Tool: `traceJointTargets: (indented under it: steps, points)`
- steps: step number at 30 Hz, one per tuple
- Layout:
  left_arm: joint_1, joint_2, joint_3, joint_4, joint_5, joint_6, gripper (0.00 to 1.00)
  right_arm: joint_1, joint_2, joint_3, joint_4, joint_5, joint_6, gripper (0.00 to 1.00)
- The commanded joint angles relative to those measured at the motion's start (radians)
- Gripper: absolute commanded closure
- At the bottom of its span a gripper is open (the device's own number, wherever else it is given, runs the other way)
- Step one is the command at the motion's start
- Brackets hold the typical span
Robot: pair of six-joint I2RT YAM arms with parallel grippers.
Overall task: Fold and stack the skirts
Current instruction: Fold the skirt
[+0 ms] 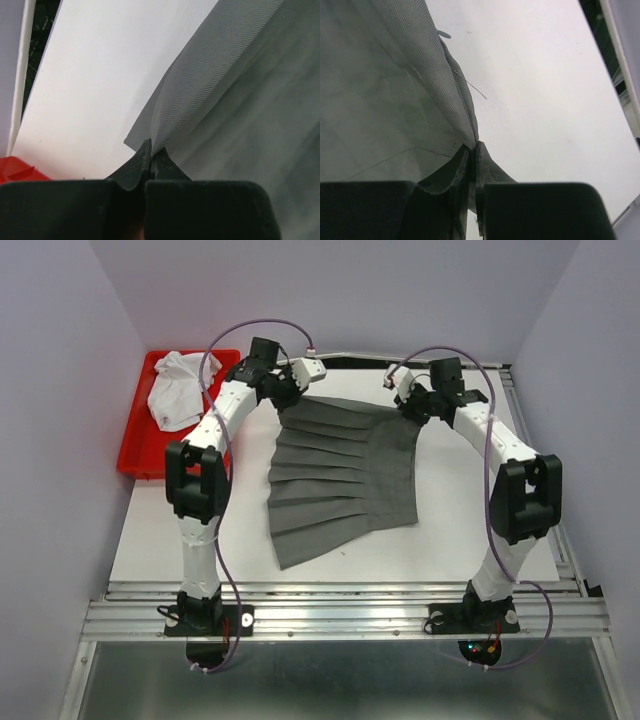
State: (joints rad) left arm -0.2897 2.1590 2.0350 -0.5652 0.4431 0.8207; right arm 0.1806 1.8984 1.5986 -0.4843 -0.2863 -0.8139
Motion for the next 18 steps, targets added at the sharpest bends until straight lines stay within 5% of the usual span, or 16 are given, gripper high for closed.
traceJointTargets:
  steps: [1, 8, 18]
  points:
    - [0.026, -0.22, -0.142, 0.057, -0.02, 0.012, 1.0, -0.023, -0.16, -0.12, 0.067, -0.022, -0.059, 0.99]
    - [-0.002, -0.471, -0.561, 0.074, 0.0, 0.04, 1.0, -0.003, -0.321, -0.455, 0.118, -0.079, -0.151, 0.99]
    - [-0.058, -0.591, -0.938, 0.175, -0.032, -0.045, 1.0, 0.043, -0.377, -0.693, 0.246, -0.062, -0.146, 0.99]
